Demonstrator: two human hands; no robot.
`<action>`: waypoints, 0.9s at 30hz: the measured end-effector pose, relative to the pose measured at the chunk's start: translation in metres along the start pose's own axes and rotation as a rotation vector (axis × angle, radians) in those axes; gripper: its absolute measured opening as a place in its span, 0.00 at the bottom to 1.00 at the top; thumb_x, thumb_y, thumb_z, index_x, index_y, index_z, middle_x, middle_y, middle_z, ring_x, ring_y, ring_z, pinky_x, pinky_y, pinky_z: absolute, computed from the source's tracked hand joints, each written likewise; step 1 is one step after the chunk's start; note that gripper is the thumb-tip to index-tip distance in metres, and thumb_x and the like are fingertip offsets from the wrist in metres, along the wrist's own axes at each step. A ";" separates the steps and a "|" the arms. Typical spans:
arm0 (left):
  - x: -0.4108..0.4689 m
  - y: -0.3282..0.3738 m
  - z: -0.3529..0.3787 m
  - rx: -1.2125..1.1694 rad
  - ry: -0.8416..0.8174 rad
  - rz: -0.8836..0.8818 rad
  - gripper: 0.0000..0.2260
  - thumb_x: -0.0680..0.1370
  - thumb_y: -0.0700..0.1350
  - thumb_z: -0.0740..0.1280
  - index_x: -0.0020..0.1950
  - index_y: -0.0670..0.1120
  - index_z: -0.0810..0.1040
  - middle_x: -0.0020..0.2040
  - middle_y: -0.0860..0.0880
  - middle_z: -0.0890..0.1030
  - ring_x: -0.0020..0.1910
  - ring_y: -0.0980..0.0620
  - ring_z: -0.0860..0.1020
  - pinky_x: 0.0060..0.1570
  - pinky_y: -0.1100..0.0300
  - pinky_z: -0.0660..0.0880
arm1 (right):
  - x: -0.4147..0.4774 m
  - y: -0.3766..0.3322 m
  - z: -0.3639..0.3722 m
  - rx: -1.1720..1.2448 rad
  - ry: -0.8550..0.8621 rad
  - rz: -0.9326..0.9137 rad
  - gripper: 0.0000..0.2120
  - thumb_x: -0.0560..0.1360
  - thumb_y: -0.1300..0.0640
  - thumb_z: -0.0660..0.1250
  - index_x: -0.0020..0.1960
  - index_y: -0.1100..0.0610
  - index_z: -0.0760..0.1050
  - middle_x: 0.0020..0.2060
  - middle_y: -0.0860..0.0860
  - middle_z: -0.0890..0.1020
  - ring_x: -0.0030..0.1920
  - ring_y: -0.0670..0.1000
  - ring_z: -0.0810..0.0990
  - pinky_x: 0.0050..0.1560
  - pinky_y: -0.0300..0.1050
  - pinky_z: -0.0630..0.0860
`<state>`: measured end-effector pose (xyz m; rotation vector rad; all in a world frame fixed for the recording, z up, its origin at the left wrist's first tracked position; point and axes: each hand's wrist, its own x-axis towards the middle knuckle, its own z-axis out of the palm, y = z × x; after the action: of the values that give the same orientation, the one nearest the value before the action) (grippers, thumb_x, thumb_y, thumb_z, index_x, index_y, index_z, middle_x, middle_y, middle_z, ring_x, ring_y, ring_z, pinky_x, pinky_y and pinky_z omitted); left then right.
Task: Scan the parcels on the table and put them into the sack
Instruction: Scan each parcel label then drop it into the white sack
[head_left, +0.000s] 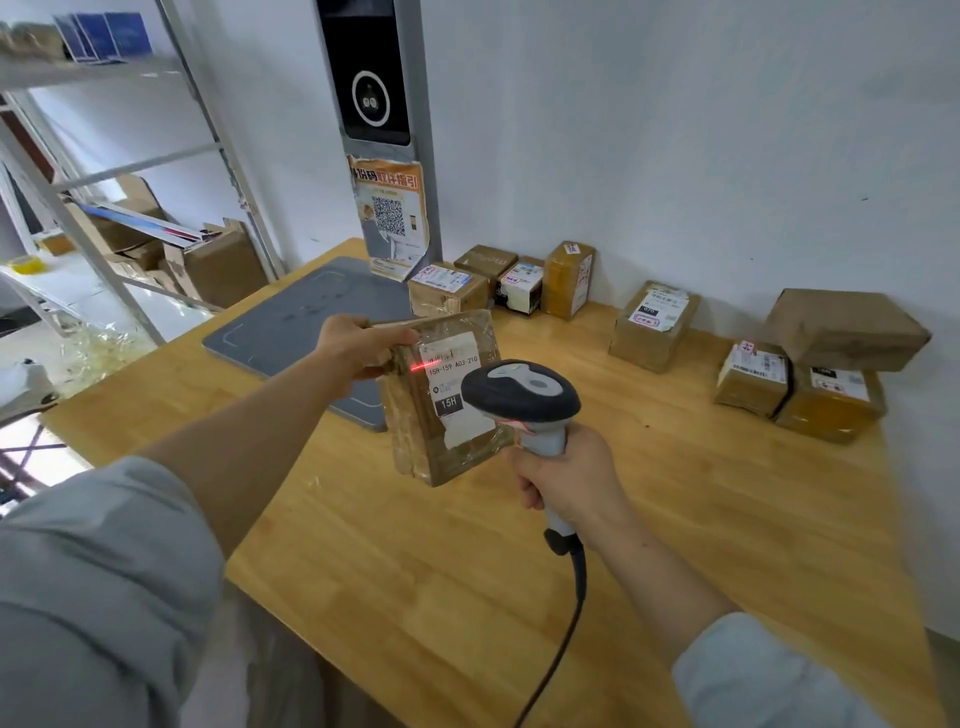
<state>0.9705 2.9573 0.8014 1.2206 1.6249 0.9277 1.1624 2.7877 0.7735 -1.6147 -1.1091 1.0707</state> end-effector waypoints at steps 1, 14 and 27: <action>0.000 0.000 -0.001 -0.004 0.004 -0.002 0.18 0.67 0.44 0.78 0.52 0.37 0.79 0.42 0.45 0.82 0.40 0.52 0.81 0.45 0.53 0.82 | 0.000 -0.001 0.001 -0.003 -0.002 -0.001 0.06 0.73 0.63 0.70 0.40 0.58 0.73 0.25 0.51 0.77 0.22 0.48 0.75 0.28 0.41 0.74; 0.007 -0.003 -0.013 0.015 0.030 -0.026 0.19 0.67 0.46 0.78 0.50 0.37 0.79 0.46 0.43 0.82 0.44 0.50 0.81 0.46 0.52 0.82 | 0.002 -0.008 0.010 -0.050 -0.010 -0.062 0.07 0.73 0.62 0.71 0.40 0.56 0.73 0.26 0.52 0.78 0.23 0.48 0.75 0.31 0.44 0.77; 0.009 -0.014 -0.034 -0.041 0.048 -0.051 0.25 0.66 0.47 0.79 0.55 0.34 0.79 0.50 0.41 0.82 0.46 0.51 0.81 0.40 0.55 0.82 | 0.008 -0.013 0.024 -0.029 -0.078 -0.038 0.06 0.72 0.62 0.72 0.41 0.57 0.74 0.27 0.52 0.79 0.24 0.49 0.77 0.30 0.42 0.74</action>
<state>0.9333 2.9607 0.7980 1.1319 1.6595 0.9604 1.1387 2.8025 0.7792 -1.5797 -1.2064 1.1051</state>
